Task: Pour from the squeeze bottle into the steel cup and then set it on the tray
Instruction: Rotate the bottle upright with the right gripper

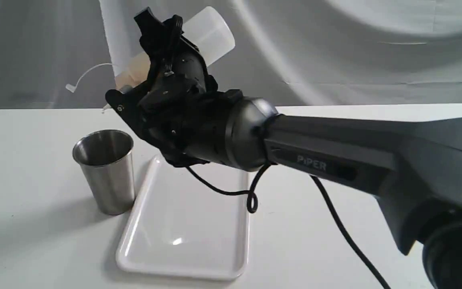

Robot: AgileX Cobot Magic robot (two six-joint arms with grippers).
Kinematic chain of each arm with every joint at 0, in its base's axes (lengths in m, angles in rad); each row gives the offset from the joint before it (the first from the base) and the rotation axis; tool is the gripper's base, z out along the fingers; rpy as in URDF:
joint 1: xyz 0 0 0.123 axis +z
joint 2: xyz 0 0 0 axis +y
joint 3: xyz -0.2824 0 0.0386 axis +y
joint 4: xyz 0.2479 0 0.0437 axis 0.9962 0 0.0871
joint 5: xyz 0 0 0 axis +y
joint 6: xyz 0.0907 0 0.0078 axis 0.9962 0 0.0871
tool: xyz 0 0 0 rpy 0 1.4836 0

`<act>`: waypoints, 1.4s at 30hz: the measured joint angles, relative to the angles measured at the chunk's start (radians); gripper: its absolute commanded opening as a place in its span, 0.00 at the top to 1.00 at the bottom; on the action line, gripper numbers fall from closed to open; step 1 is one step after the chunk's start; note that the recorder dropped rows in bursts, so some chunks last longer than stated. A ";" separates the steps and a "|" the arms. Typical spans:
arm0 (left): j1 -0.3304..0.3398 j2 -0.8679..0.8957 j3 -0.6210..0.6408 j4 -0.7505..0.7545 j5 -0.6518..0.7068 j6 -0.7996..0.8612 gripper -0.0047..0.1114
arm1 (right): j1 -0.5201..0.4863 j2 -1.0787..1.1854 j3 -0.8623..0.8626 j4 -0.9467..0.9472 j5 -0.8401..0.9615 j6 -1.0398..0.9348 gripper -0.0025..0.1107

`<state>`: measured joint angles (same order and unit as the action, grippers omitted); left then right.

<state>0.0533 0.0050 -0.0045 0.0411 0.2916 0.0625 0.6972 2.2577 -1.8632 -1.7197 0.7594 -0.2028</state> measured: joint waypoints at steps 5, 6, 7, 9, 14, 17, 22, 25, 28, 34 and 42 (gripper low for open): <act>0.000 0.000 0.000 0.000 0.000 0.000 0.89 | 0.000 0.000 0.000 0.000 0.011 0.062 0.98; 0.000 0.000 0.000 0.000 0.000 0.000 0.89 | 0.000 0.000 0.000 0.000 0.016 0.093 0.98; 0.000 0.000 0.000 0.000 0.000 0.000 0.89 | 0.000 0.000 0.000 0.000 0.016 0.127 0.98; 0.000 0.000 0.000 0.000 0.000 0.000 0.89 | 0.000 0.000 0.000 0.000 0.021 0.203 0.98; 0.000 0.000 0.000 0.000 0.000 0.000 0.89 | 0.000 0.000 0.000 0.000 0.023 0.354 0.98; 0.000 0.000 0.000 0.000 0.000 0.000 0.89 | 0.000 0.000 0.000 0.000 0.023 0.421 0.98; 0.000 0.000 0.000 0.000 0.000 0.000 0.89 | 0.000 0.000 0.000 0.000 0.023 0.542 0.98; 0.000 0.000 0.000 0.000 0.000 0.000 0.89 | 0.000 0.000 0.000 0.002 0.023 0.611 0.98; 0.000 0.000 0.000 0.000 0.000 0.000 0.89 | 0.000 0.000 0.000 0.010 0.025 0.706 0.98; 0.000 0.000 0.000 0.000 0.000 0.000 0.89 | 0.000 0.000 -0.002 0.058 0.032 0.873 0.98; 0.000 0.000 0.000 0.000 0.000 0.000 0.89 | 0.000 0.000 -0.002 0.099 0.038 1.168 0.98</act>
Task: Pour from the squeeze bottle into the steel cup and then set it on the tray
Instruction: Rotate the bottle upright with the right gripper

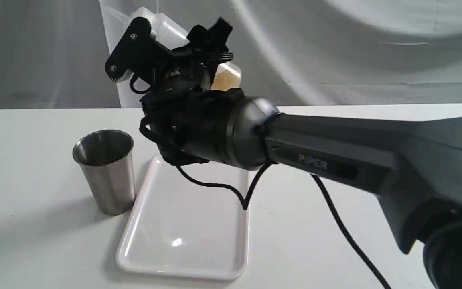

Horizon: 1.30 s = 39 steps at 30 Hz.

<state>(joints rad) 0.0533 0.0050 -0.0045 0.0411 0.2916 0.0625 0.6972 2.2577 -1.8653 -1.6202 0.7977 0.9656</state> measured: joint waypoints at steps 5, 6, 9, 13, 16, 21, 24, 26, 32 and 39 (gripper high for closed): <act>0.000 0.000 0.000 0.000 0.000 0.000 0.89 | 0.000 0.000 0.000 0.035 0.002 0.205 0.98; 0.000 0.000 0.000 0.000 0.000 0.000 0.89 | 0.000 0.000 0.000 0.042 0.002 0.243 0.98; 0.000 0.000 0.000 0.000 0.000 0.000 0.89 | 0.000 0.000 0.000 0.050 0.002 0.299 0.98; 0.000 0.000 0.000 0.000 0.000 0.000 0.89 | 0.000 0.000 0.000 0.050 0.002 0.320 0.98; 0.000 0.000 0.000 0.000 0.000 0.000 0.89 | 0.000 -0.004 0.000 0.055 0.002 0.320 0.98; 0.000 0.000 0.000 0.000 0.000 0.000 0.89 | 0.000 -0.025 0.000 0.057 0.002 0.348 0.98; 0.000 0.000 0.000 0.000 0.000 0.000 0.89 | 0.000 -0.029 0.000 0.057 0.002 0.368 0.98; 0.000 0.000 0.000 0.000 0.000 0.000 0.89 | 0.000 -0.029 0.000 0.059 0.002 0.371 0.98; 0.000 0.000 0.000 0.000 0.000 0.000 0.89 | 0.000 -0.031 0.000 0.094 0.002 0.414 0.98; 0.000 0.000 0.000 0.000 0.000 0.000 0.89 | 0.000 -0.056 0.039 0.128 0.003 0.433 0.98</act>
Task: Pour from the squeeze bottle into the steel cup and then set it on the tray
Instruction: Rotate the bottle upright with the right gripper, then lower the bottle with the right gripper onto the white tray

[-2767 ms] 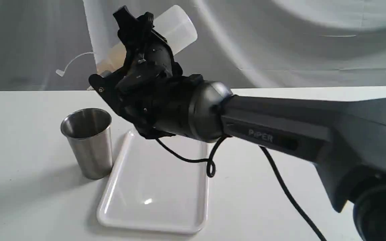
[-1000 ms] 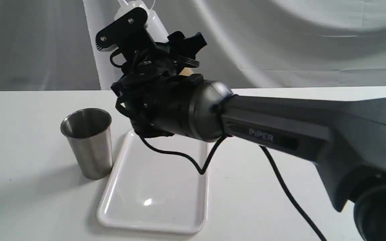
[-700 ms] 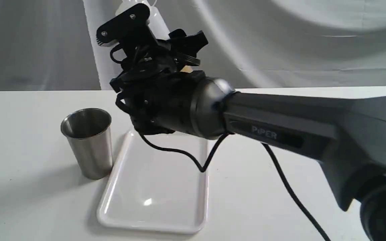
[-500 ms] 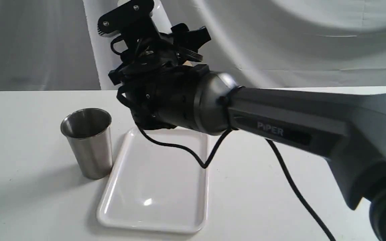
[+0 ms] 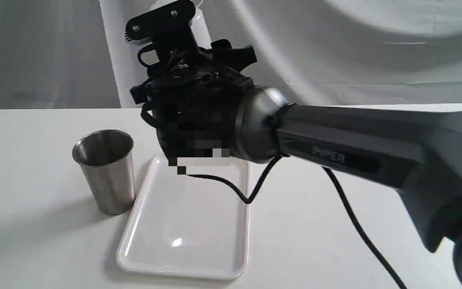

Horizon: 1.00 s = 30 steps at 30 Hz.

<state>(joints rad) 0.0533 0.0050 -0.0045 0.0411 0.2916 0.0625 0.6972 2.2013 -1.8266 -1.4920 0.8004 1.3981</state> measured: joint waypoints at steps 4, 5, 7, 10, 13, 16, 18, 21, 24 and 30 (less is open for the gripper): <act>0.000 0.000 0.000 0.000 0.000 0.000 0.89 | 0.000 -0.045 0.056 -0.002 0.000 0.035 0.98; 0.000 0.000 0.000 0.000 0.000 0.000 0.89 | 0.000 -0.063 0.074 -0.004 -0.003 0.040 0.98; 0.000 0.000 0.000 0.000 0.000 0.000 0.89 | 0.000 -0.086 0.108 -0.016 -0.011 0.051 0.98; 0.000 0.000 0.000 0.000 0.000 0.000 0.89 | 0.000 -0.122 0.161 -0.032 -0.029 0.068 0.98; 0.000 0.000 0.000 0.000 0.000 0.000 0.89 | 0.000 -0.155 0.211 -0.048 -0.035 0.090 0.98; 0.000 0.000 0.000 0.000 0.000 0.000 0.89 | 0.000 -0.199 0.263 -0.063 -0.047 0.113 0.98; 0.000 0.000 0.000 0.000 0.000 0.000 0.89 | 0.000 -0.223 0.286 -0.070 -0.074 0.118 0.98; 0.000 0.000 0.000 0.000 0.000 0.000 0.89 | 0.000 -0.273 0.322 -0.079 -0.133 0.116 0.98; 0.000 0.000 0.000 0.000 0.000 0.000 0.89 | 0.000 -0.302 0.342 -0.081 -0.174 0.091 0.98; 0.000 0.000 0.000 0.000 0.000 0.000 0.89 | -0.009 -0.330 0.354 -0.013 -0.221 -0.042 0.98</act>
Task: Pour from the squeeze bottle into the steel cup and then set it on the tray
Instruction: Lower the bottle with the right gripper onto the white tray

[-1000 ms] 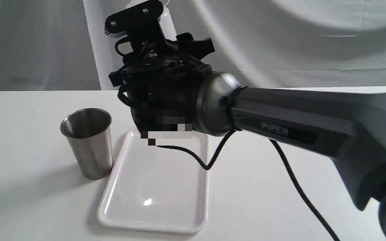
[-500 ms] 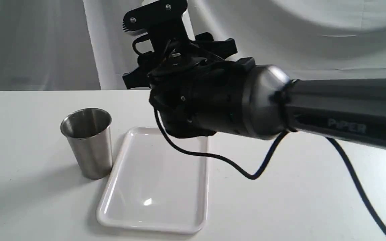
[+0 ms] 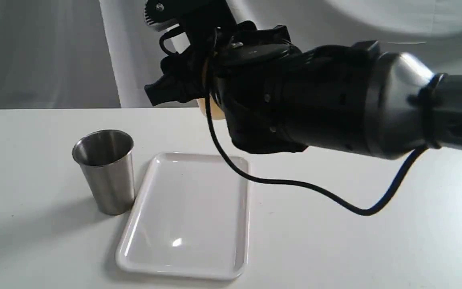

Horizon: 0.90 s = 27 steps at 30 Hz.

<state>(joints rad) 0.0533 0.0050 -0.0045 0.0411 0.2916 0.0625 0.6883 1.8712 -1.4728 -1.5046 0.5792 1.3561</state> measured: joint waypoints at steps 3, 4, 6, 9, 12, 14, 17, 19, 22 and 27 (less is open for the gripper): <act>0.000 0.000 0.000 0.000 0.000 0.000 0.89 | -0.014 -0.002 0.000 0.076 -0.054 -0.097 0.98; 0.000 0.000 0.000 0.000 0.000 0.000 0.89 | -0.020 -0.002 0.000 0.107 -0.077 -0.132 0.98; 0.000 0.000 0.000 0.000 0.000 0.000 0.89 | -0.030 -0.002 0.000 0.166 -0.127 -0.196 0.98; 0.000 0.000 0.000 0.000 0.000 0.000 0.89 | -0.042 -0.002 0.000 0.242 -0.197 -0.273 0.98; 0.000 0.000 0.000 0.000 0.000 0.000 0.89 | -0.056 -0.005 0.000 0.314 -0.251 -0.340 0.98; 0.000 0.000 0.000 0.000 0.000 0.000 0.89 | -0.072 -0.008 0.000 0.384 -0.288 -0.399 0.98; 0.000 0.000 0.000 0.000 0.000 0.000 0.89 | -0.100 -0.010 0.000 0.478 -0.328 -0.466 0.98; 0.000 0.000 0.000 0.000 0.000 0.000 0.89 | -0.118 -0.010 0.002 0.537 -0.358 -0.508 0.98; 0.000 0.000 0.000 0.000 0.000 0.000 0.89 | -0.138 -0.010 0.019 0.631 -0.438 -0.607 0.98; 0.000 0.000 0.000 0.000 0.000 0.000 0.89 | -0.146 -0.010 0.103 0.892 -0.644 -0.917 0.98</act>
<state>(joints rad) 0.0533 0.0050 -0.0045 0.0411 0.2916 0.0625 0.5421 1.8609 -1.3696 -0.6122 -0.0650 0.4391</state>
